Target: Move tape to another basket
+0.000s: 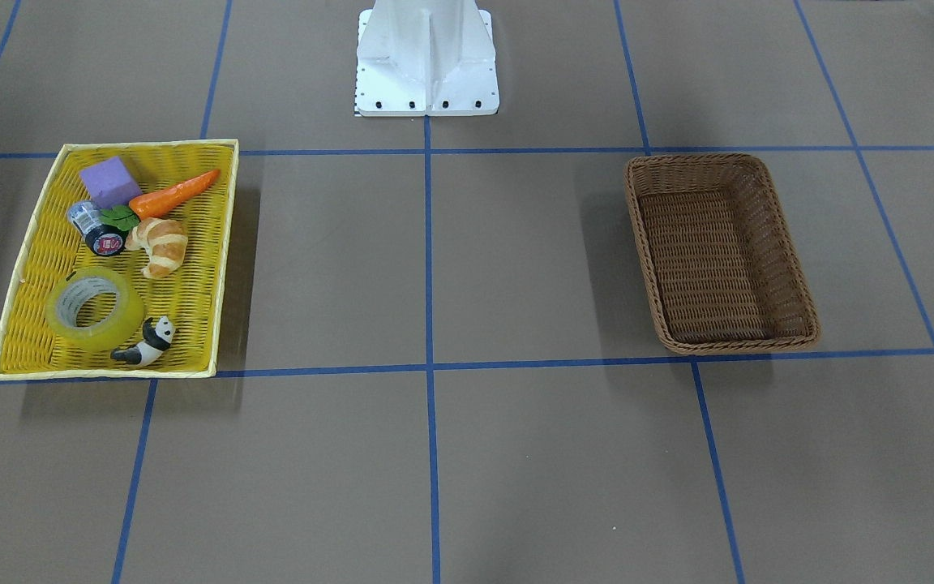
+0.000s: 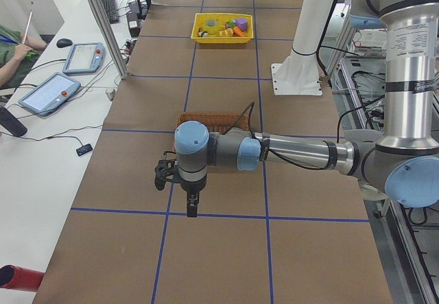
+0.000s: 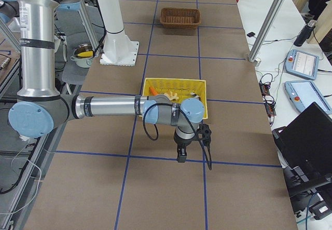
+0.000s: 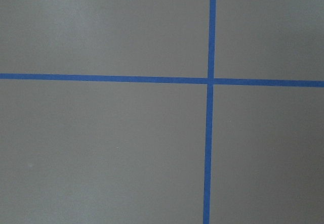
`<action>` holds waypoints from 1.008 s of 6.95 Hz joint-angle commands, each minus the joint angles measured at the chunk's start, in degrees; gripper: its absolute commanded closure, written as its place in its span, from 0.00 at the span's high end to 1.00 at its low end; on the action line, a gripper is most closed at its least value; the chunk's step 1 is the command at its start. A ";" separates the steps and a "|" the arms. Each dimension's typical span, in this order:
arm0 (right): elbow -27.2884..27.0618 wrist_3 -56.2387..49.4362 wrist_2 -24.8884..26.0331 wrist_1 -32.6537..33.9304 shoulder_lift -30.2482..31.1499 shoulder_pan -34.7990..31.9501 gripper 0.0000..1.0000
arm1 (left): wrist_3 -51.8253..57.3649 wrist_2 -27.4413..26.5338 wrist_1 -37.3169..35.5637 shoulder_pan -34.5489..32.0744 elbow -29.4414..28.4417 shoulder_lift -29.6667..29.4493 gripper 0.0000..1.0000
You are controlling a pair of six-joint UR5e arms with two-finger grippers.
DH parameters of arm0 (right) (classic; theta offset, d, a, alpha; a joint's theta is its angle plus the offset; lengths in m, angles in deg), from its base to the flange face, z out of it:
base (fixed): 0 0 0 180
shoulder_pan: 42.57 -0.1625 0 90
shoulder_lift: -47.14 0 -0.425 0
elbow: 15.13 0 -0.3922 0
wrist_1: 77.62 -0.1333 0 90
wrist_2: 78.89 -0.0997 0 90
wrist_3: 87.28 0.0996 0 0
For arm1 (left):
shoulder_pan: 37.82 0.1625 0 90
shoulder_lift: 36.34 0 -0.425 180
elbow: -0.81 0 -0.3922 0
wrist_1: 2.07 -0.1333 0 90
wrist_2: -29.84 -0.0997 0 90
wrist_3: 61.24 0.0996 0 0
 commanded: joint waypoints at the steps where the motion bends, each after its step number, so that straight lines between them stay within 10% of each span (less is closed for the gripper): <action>1: -0.33 -0.18 -0.10 0.17 0.44 -0.32 1.00 | 0.00 -0.01 0.01 0.01 0.04 0.05 0.98; 7: -0.86 -0.18 0.16 -0.18 -0.09 -0.32 1.00 | 0.00 0.34 0.10 -0.08 0.13 0.13 0.98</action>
